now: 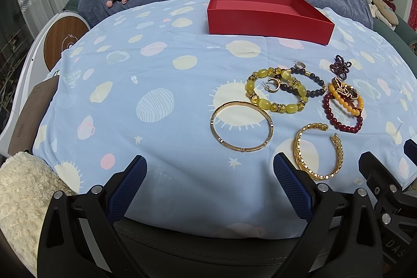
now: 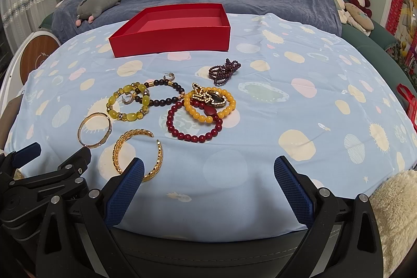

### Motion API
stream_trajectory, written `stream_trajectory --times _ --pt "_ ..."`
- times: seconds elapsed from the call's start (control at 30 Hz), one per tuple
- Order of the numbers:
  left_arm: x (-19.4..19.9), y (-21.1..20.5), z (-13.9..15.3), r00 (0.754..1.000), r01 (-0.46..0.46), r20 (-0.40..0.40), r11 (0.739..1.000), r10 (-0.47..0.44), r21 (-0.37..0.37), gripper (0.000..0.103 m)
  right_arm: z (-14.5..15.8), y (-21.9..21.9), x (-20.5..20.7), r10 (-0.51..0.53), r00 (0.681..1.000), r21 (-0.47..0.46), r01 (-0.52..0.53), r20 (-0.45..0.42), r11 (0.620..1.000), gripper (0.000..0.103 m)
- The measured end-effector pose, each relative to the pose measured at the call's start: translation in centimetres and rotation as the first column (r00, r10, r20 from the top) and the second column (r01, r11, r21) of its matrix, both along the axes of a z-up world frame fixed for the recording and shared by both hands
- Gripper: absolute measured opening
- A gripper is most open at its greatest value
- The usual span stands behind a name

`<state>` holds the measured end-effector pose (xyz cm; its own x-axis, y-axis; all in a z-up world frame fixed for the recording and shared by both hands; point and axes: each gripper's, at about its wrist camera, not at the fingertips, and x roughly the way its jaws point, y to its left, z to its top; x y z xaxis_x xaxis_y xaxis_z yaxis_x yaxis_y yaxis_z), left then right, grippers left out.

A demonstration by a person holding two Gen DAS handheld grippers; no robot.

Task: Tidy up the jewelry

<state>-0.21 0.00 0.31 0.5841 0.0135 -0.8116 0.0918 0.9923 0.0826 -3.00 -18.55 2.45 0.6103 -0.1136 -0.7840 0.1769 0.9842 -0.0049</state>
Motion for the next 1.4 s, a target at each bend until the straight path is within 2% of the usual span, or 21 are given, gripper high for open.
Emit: stream_trajectory --times 0.33,0.6,0.9,1.23,1.4 --pt "0.0 0.0 0.0 1.000 -0.001 -0.001 1.000 0.001 -0.005 0.093 -0.1 0.0 0.0 0.004 1.000 0.002 -0.004 0.000 1.000 0.096" --pt "0.2 0.8 0.5 1.000 -0.018 -0.007 1.000 0.018 -0.026 0.094 -0.1 0.7 0.3 0.057 0.998 0.008 -0.056 -0.014 0.998 0.096" --pt "0.3 0.8 0.5 1.000 -0.016 0.000 0.999 0.016 -0.027 0.094 -0.2 0.2 0.5 0.051 0.998 0.041 -0.050 -0.021 0.998 0.096" --pt "1.2 3.2 1.3 0.995 -0.102 0.012 0.992 0.103 -0.070 0.094 0.2 1.1 1.1 0.066 0.997 0.024 -0.065 -0.039 0.998 0.096" --pt "1.7 3.7 1.1 0.994 -0.108 -0.002 0.992 0.108 -0.072 0.094 -0.2 2.3 1.6 0.111 0.992 0.045 -0.108 -0.065 0.993 0.096"
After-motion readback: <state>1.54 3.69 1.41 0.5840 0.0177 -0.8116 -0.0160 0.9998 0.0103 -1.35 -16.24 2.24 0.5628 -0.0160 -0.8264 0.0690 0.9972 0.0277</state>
